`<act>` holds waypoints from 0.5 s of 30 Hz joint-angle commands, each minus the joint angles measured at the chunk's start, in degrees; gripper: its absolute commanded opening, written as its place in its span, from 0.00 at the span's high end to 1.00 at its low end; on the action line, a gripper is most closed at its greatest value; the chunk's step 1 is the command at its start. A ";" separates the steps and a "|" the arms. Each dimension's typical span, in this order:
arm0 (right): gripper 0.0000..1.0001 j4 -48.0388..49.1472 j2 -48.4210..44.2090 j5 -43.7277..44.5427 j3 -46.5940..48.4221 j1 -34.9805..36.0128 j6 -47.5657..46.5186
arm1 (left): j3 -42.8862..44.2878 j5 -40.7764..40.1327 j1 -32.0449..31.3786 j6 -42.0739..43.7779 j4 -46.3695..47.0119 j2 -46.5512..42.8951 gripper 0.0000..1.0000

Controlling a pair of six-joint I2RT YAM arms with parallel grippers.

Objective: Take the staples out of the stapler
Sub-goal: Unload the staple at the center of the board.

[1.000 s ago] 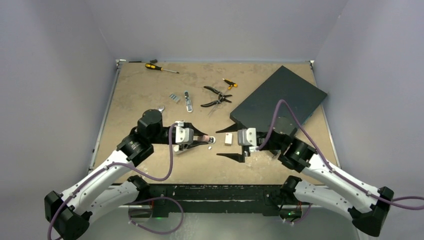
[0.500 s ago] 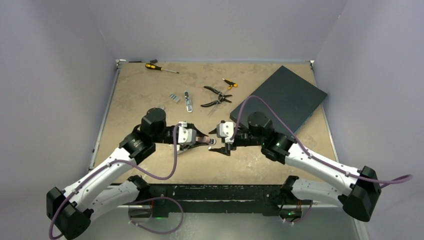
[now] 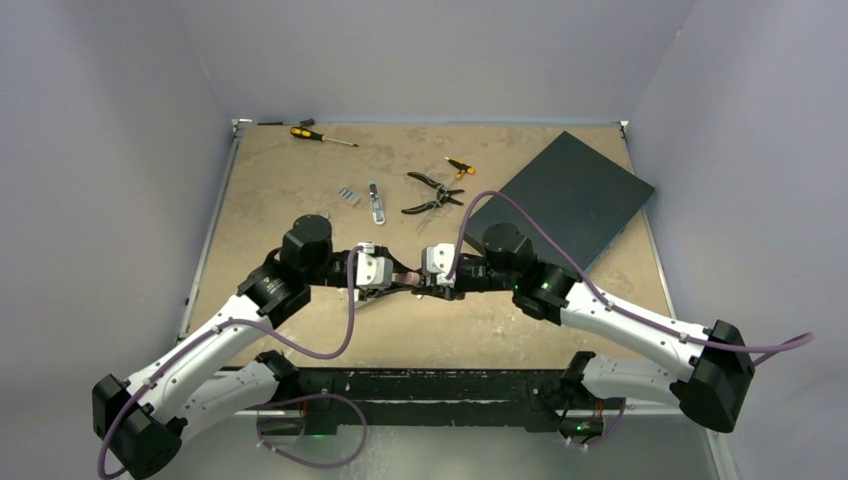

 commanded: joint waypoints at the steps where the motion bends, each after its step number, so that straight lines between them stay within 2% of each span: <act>1: 0.86 1.03 -0.26 0.77 2.04 0.71 0.16 | 2.06 0.31 0.15 1.08 1.61 -1.46 1.00; 4: 0.93 2.27 -1.36 1.64 0.11 0.71 0.77 | 0.13 -1.02 0.13 -1.65 5.94 -4.47 1.00; 6: 0.96 4.92 -3.08 1.99 -2.21 0.76 2.22 | -2.38 -1.97 0.18 -5.30 12.50 -7.25 1.00; 9: 1.00 12.15 -6.95 1.71 -6.74 0.82 5.43 | -6.88 -3.46 0.17 -12.31 24.04 -11.29 1.00; 12: 1.00 21.26 -10.16 0.61 -11.64 0.84 10.12 | -11.96 -5.94 0.13 -19.78 36.57 -14.10 1.00; 15: 1.00 30.86 -11.45 1.08 -15.49 0.84 15.56 | -17.20 -9.03 0.17 -29.97 52.99 -15.11 1.00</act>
